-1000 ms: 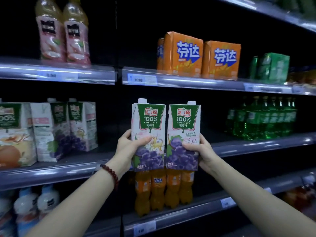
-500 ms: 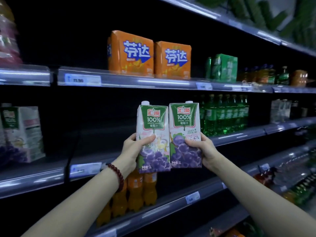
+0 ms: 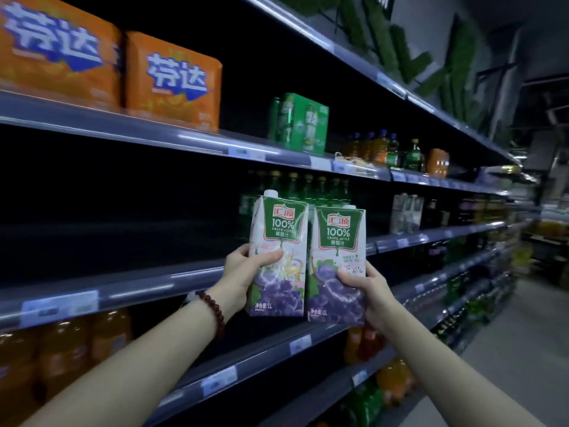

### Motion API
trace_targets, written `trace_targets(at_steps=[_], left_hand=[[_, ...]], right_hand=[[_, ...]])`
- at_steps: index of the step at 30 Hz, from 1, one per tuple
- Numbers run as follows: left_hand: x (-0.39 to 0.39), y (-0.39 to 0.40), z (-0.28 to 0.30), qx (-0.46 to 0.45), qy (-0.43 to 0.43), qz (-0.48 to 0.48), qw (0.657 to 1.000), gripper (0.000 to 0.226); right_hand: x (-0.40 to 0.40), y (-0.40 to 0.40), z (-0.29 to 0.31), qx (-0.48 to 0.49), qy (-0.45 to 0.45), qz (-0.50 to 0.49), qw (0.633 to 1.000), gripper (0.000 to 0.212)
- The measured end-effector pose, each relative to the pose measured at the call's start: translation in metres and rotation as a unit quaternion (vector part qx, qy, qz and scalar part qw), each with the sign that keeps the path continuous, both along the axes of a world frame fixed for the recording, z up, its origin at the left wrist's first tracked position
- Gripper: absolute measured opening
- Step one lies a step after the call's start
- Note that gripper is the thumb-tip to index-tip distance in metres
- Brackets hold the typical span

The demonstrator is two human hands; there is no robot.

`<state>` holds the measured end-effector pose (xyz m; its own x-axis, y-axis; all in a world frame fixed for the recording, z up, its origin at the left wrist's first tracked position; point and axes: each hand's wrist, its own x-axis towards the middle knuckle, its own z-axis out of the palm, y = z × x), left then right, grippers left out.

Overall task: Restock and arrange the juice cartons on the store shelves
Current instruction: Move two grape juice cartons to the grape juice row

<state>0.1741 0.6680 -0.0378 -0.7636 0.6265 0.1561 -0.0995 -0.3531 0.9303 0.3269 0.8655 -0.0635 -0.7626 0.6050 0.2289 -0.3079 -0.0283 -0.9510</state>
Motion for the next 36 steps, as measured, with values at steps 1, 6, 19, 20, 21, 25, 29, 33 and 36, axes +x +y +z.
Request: trace_targets(at_steps=[1,6,19,20,21,25,29,33,36], left_hand=[[0.004,0.019,-0.002,-0.002,0.001,-0.004,1.000,0.043],[0.020,0.110,-0.017,-0.015,-0.012,-0.061,0.998,0.047],[0.024,0.364,-0.026,-0.020,-0.009,-0.181,0.983,0.034],[0.025,0.384,-0.023,-0.020,-0.012,-0.192,0.981,0.035],[0.025,0.403,-0.020,-0.020,-0.017,-0.201,0.979,0.037],[0.033,0.474,-0.015,-0.024,-0.027,-0.232,0.972,0.041],[0.048,0.542,-0.020,-0.032,-0.017,-0.254,0.966,0.040],[0.070,0.614,-0.030,-0.034,0.007,-0.253,0.967,0.038],[0.092,0.669,-0.033,-0.025,0.011,-0.242,0.970,0.040]], right_hand=[[0.009,0.016,-0.002,-0.005,0.002,-0.010,1.000,0.082],[0.049,0.088,-0.013,-0.016,-0.004,-0.069,0.998,0.070],[0.086,0.287,-0.022,-0.048,-0.008,-0.200,0.979,0.062],[0.089,0.303,-0.020,-0.047,-0.007,-0.211,0.976,0.064],[0.092,0.319,-0.018,-0.046,-0.005,-0.224,0.974,0.065],[0.108,0.377,-0.015,-0.049,0.008,-0.263,0.964,0.066],[0.127,0.435,-0.019,-0.054,0.019,-0.289,0.956,0.065],[0.151,0.501,-0.026,-0.057,0.020,-0.299,0.952,0.065],[0.174,0.556,-0.027,-0.053,0.009,-0.295,0.954,0.067]])
